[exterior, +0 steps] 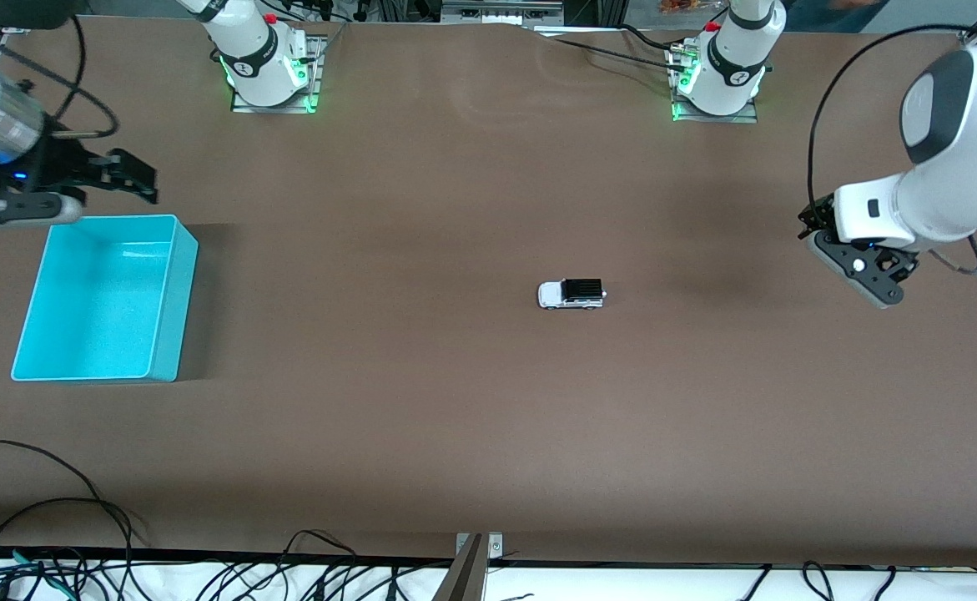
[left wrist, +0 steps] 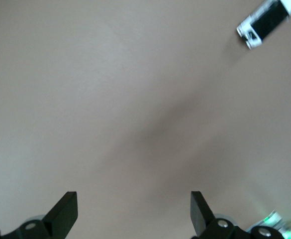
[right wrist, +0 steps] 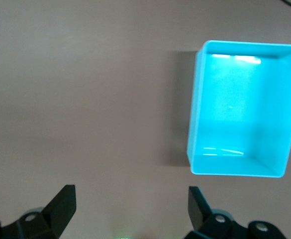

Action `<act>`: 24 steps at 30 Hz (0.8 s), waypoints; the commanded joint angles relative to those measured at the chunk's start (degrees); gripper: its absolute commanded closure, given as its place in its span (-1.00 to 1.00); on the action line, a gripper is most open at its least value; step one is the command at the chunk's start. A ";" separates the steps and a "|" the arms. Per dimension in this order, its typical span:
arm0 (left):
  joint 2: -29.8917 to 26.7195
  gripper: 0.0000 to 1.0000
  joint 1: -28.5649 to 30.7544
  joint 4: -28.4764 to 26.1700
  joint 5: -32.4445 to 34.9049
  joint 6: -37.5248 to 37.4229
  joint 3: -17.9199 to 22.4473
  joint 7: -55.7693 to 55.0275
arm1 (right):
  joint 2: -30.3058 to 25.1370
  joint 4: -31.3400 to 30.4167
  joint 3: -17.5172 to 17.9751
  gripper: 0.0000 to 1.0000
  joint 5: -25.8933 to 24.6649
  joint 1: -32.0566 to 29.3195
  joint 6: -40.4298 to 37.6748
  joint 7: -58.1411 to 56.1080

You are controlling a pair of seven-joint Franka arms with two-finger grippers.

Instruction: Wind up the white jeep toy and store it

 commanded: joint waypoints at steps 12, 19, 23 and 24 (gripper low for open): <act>-12.40 -1.00 0.61 -0.81 -2.41 -3.10 0.87 -12.39 | 2.24 1.42 0.18 -1.00 1.93 12.49 -0.09 0.71; -12.93 -1.00 0.61 0.07 -2.41 -3.54 1.66 -23.00 | 4.87 3.17 0.18 -1.00 2.11 19.70 2.45 0.80; -12.41 -1.00 0.52 0.33 -3.72 -4.76 1.75 -26.01 | 8.03 6.24 0.18 -1.00 2.11 23.57 3.33 2.37; -12.14 -1.00 0.60 0.68 -4.69 -5.12 1.75 -26.19 | 9.00 7.47 0.18 -1.00 2.11 24.62 3.33 3.68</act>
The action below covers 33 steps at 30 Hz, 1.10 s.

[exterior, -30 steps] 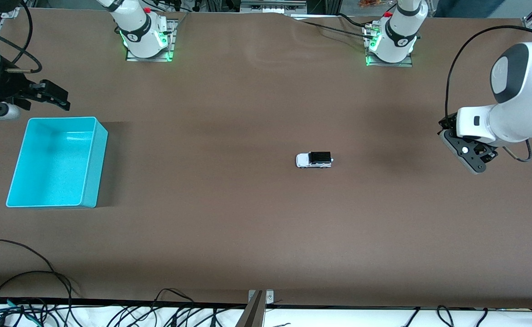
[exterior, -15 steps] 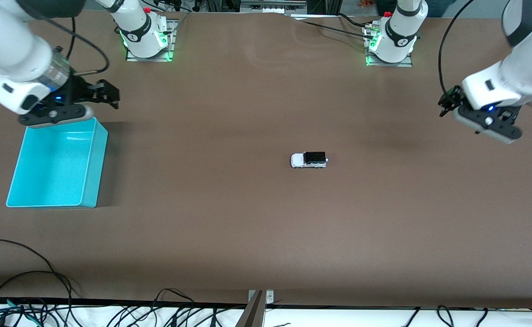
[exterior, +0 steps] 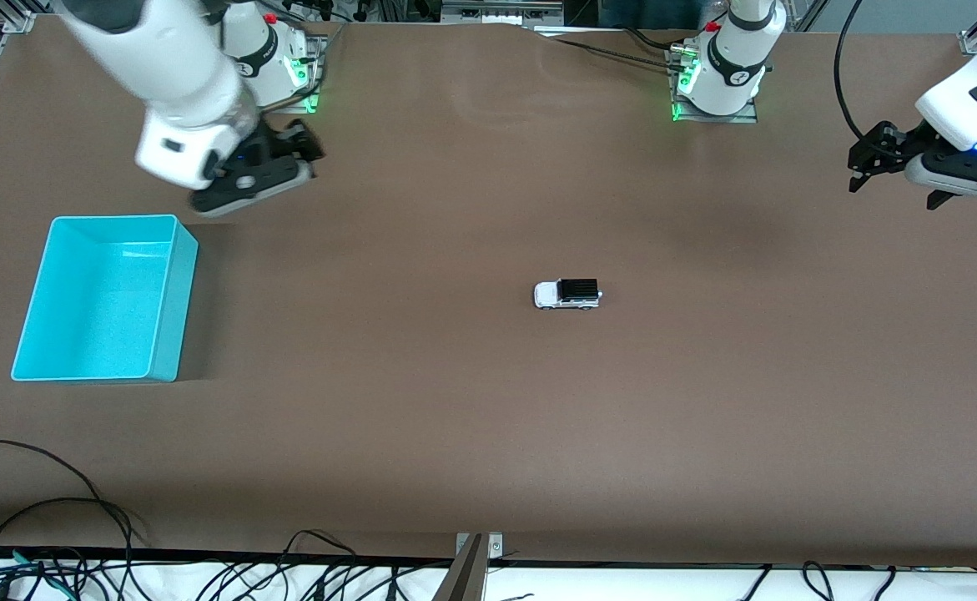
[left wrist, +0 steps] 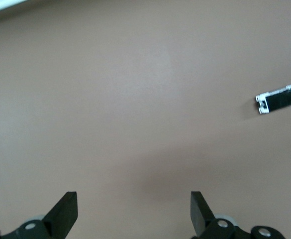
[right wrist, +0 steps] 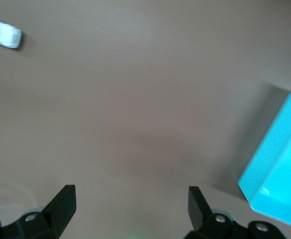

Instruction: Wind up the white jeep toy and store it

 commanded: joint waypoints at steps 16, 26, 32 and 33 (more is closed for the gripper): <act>6.91 -1.00 0.04 8.68 -5.59 -8.38 1.45 -13.81 | 22.87 20.57 0.68 -1.00 0.83 18.61 9.02 26.75; 10.16 -1.00 0.12 10.96 -5.50 -8.30 1.62 -13.46 | 32.63 25.06 0.77 -1.00 0.39 24.68 20.44 29.13; 14.64 -1.00 0.56 13.24 -5.41 -8.30 1.71 -13.46 | 36.77 25.50 0.68 -1.00 -0.23 26.79 25.54 23.61; 15.08 -1.00 0.65 13.42 -5.41 -8.30 1.71 -13.46 | 37.21 25.50 0.68 -1.00 -0.58 27.14 26.25 22.38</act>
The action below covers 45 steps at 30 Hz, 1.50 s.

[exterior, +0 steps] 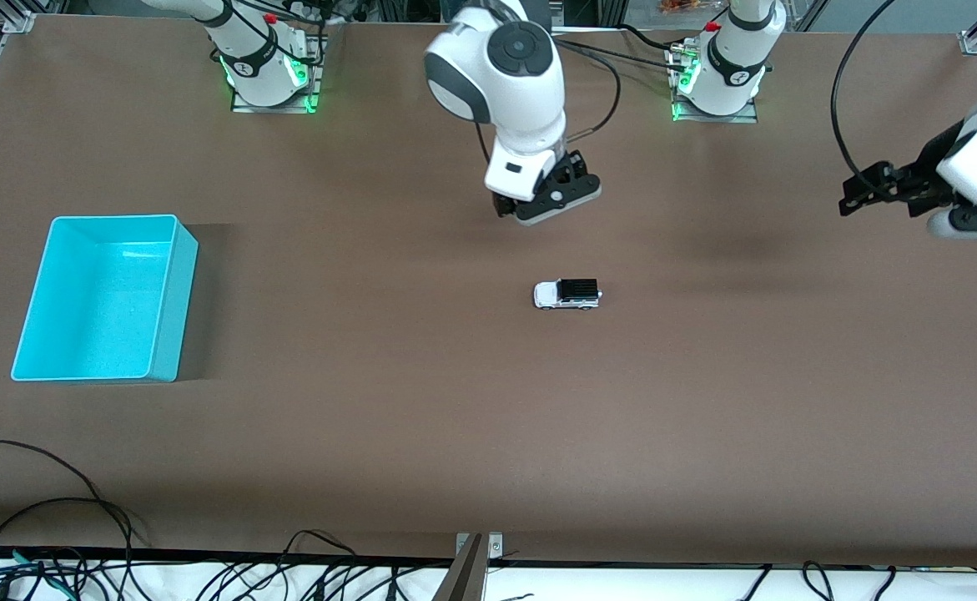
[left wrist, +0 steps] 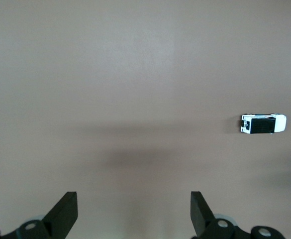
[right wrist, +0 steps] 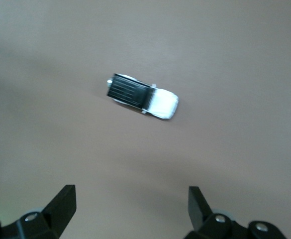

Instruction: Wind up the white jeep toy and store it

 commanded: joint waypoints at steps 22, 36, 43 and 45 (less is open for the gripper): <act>6.16 -1.00 1.22 5.87 0.60 -1.58 -0.01 -0.70 | 16.19 4.21 -1.12 -1.00 -9.28 1.95 22.53 -32.18; 6.16 -1.00 1.22 5.87 0.60 -1.58 -0.01 -0.70 | 19.97 7.37 -2.09 -1.00 -9.55 0.72 22.63 -40.53; 6.16 -1.00 1.22 5.87 0.60 -1.58 -0.01 -0.70 | 20.41 7.37 -2.18 -1.00 -9.55 0.72 22.63 -47.20; 6.16 -1.00 1.31 5.87 0.60 -1.58 -0.01 -0.70 | 20.32 7.37 -2.09 -1.00 -9.55 0.72 22.63 -48.70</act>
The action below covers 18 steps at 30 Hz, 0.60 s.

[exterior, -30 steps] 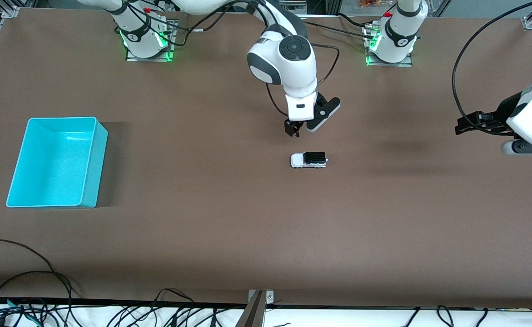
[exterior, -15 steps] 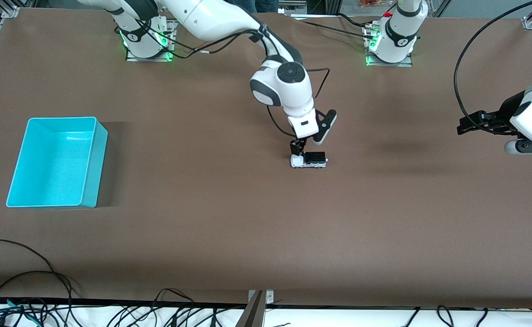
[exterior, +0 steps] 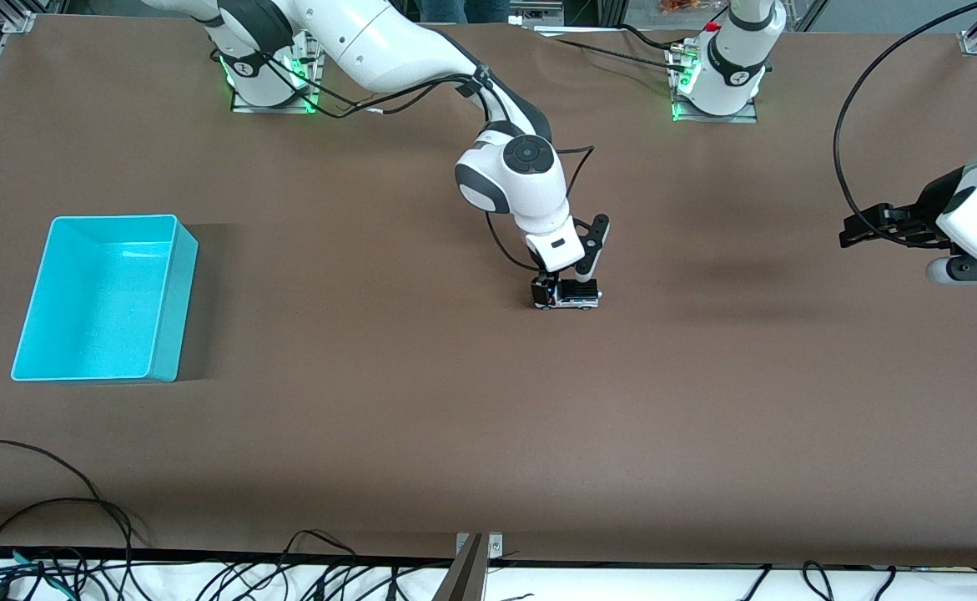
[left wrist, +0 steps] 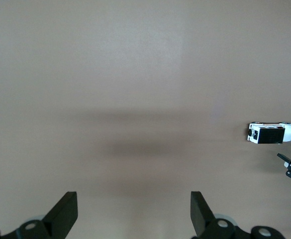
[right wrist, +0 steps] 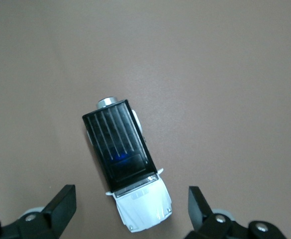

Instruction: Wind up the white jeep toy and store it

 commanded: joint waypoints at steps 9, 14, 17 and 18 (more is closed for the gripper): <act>0.60 -1.00 0.16 1.73 0.58 -1.47 -0.08 -0.68 | 1.65 2.59 0.14 -1.00 -1.16 -0.11 -0.72 -10.30; 0.60 -1.00 0.16 1.73 0.67 -1.56 -0.08 -0.68 | 2.88 3.02 0.14 -1.00 -1.16 -0.11 -0.02 -12.15; 0.60 -1.00 0.16 1.73 0.58 -1.56 -0.17 -0.68 | 4.11 4.78 0.14 -1.00 -1.16 -0.11 0.16 -12.15; 0.60 -1.00 0.25 1.73 0.58 -1.56 -0.08 -0.68 | 4.63 5.31 0.14 -1.00 -1.07 -0.11 0.16 -12.15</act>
